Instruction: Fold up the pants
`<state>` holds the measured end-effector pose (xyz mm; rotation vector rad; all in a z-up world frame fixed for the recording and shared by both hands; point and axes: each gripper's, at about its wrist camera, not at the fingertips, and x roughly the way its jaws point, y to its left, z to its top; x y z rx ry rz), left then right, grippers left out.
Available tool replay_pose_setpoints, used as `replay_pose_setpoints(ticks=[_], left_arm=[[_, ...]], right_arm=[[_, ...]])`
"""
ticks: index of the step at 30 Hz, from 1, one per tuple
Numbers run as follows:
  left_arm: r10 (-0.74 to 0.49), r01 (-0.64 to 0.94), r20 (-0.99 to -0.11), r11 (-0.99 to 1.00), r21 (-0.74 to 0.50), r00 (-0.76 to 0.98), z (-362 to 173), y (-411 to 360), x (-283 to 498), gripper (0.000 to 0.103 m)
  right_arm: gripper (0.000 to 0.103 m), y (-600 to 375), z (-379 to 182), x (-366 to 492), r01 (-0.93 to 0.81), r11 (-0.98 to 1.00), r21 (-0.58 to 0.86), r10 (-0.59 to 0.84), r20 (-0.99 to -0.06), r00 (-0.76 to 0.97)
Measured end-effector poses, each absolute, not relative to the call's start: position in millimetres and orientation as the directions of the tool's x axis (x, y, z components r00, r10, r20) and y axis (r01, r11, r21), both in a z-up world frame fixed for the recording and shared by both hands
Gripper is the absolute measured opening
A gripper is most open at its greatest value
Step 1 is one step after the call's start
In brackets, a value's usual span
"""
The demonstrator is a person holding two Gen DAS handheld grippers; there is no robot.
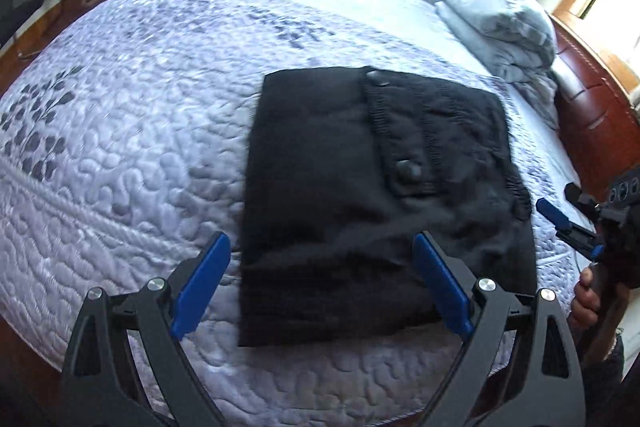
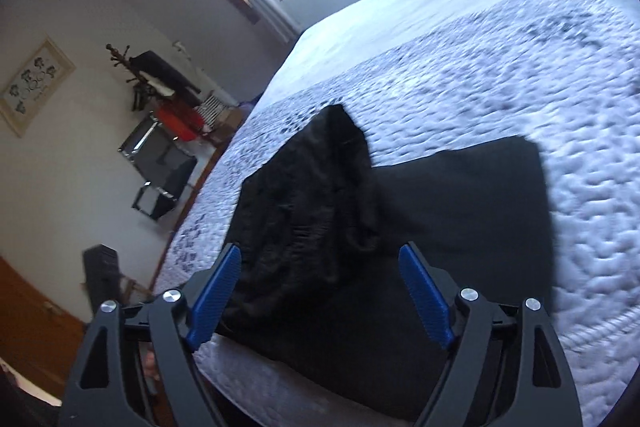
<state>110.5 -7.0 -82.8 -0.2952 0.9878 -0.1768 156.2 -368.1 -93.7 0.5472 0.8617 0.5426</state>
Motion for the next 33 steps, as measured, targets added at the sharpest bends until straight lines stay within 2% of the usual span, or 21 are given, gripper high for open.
replay_pose_setpoints(ticks=[9,20,22,23,25,28,29,31,33], left_arm=[[-0.236,-0.011,-0.818,0.959,-0.284,0.525,-97,2,111,0.093],[-0.212,-0.028,-0.831,0.964,-0.263,0.514,-104,-1,116,0.098],[-0.207,-0.033,-0.836,0.965,-0.260,0.509,-105,-1,116,0.099],[-0.208,-0.035,-0.837,0.965,-0.260,0.506,-105,-1,116,0.099],[-0.207,-0.036,-0.838,0.965,-0.260,0.505,-106,-1,117,0.099],[-0.207,-0.044,-0.841,0.964,-0.263,0.499,-106,1,116,0.099],[-0.208,-0.047,-0.843,0.963,-0.265,0.497,-106,2,116,0.100],[-0.211,-0.051,-0.846,0.962,-0.270,0.490,-107,3,116,0.100],[-0.213,-0.059,-0.847,0.960,-0.275,0.486,-107,6,115,0.100]], right_arm=[[0.088,-362,-129,196,-0.097,0.610,0.786,0.731,-0.512,0.451],[0.088,-331,-136,209,-0.128,0.620,0.774,0.740,-0.523,0.422],[0.084,-328,-136,211,-0.129,0.626,0.769,0.736,-0.528,0.424],[0.081,-325,-137,212,-0.128,0.632,0.764,0.732,-0.535,0.423],[0.065,-323,-140,215,-0.114,0.646,0.755,0.720,-0.553,0.418],[0.047,-325,-144,217,-0.102,0.645,0.758,0.721,-0.557,0.412],[0.045,-325,-144,216,-0.107,0.642,0.759,0.724,-0.555,0.410],[0.032,-327,-142,215,-0.123,0.637,0.761,0.730,-0.544,0.413],[0.027,-327,-138,213,-0.142,0.624,0.769,0.741,-0.524,0.419]])
